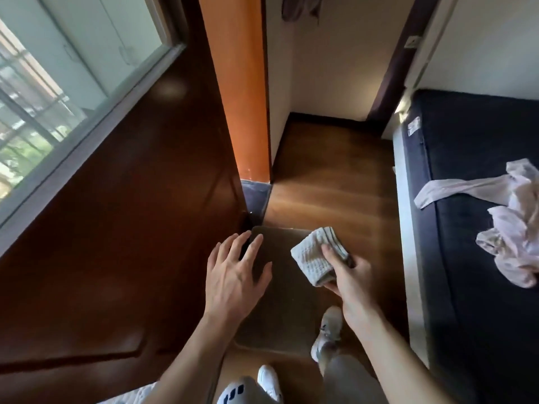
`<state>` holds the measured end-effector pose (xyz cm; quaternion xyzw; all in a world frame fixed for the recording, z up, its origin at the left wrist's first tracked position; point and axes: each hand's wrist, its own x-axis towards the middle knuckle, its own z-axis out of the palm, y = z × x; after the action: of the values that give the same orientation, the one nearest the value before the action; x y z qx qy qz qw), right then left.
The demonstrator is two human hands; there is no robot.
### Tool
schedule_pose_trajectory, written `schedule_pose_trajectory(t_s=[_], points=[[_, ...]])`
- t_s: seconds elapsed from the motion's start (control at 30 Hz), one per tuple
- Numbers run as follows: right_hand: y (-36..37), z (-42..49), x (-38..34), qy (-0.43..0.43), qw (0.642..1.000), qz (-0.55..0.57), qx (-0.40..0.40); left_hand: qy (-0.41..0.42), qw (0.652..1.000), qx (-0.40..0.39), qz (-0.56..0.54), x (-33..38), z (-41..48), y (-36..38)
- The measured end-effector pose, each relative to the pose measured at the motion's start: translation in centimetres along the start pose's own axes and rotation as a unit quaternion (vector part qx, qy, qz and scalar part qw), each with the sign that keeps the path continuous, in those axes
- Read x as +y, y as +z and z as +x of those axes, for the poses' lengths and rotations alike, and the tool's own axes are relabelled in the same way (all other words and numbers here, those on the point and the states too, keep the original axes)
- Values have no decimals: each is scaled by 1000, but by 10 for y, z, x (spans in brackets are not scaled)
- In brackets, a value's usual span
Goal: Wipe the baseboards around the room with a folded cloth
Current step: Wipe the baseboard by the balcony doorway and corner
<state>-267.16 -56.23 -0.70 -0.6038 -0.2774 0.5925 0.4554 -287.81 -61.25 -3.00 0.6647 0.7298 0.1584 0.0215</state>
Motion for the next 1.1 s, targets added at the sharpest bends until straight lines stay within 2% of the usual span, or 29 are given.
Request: schedule_pose_trajectory(t_s=[0.23,0.63,0.87,1.1], points=[[-6,119,-47,-14,1000,24,9,12,1000,-10,21,39,125,45],[-46,330,-179,-43,999,-8,-2,35,999,23,29,146,346,103],[-39,414,-217,-25,1000,7,-4,34,999,9,33,166,431,135],[-16,524,-249,-18,1000,-24,-2,8,1000,8,15,161,542,172]])
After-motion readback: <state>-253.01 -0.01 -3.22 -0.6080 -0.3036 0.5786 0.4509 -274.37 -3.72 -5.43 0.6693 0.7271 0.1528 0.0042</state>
